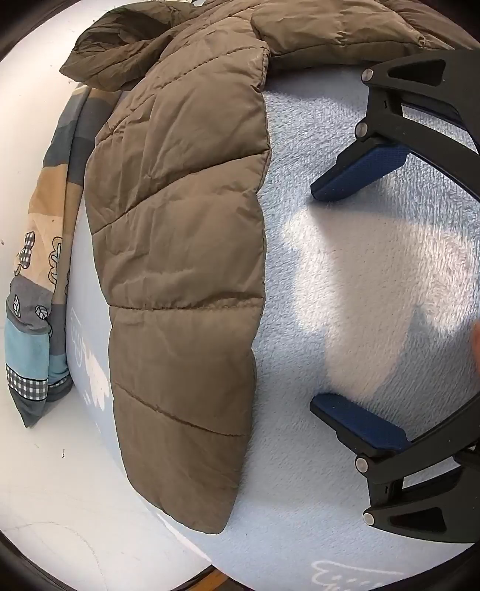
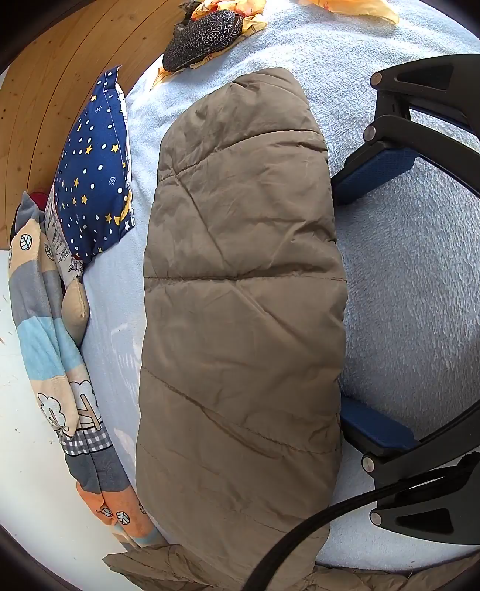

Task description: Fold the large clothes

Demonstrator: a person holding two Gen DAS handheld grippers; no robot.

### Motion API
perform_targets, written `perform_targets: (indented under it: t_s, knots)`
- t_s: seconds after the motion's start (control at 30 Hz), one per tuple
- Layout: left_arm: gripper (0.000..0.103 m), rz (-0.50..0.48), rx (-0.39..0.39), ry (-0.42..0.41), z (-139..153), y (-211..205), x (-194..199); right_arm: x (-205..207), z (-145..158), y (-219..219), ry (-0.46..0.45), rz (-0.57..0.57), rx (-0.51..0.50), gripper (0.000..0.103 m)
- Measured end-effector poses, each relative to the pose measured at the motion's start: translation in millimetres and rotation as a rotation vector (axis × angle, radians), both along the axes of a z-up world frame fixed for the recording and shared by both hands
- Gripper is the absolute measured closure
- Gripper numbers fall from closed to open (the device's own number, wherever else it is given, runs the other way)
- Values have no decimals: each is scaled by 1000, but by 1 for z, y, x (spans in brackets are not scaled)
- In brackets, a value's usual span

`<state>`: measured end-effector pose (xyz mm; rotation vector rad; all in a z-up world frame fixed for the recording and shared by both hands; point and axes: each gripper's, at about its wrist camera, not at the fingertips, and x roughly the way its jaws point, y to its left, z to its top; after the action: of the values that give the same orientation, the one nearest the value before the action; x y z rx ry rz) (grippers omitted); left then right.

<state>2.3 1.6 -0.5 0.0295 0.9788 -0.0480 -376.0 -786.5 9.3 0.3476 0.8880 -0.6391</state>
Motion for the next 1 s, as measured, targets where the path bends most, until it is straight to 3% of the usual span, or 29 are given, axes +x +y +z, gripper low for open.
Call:
perform_targets:
  t_s: [0.43, 0.73, 0.83, 1.0]
  knots:
    - [0, -3, 29, -3, -1, 0, -11, 0, 0, 0, 0, 0, 0, 0]
    - [0, -53, -38, 75, 23, 39, -57, 2, 1, 0, 0, -1, -1, 0]
    - [0, -7, -32, -17, 56, 59, -91, 1, -1, -2, -2, -1, -4, 0]
    - [0, 63, -7, -222, 136, 81, -145, 0, 0, 1, 0, -7, 0, 0]
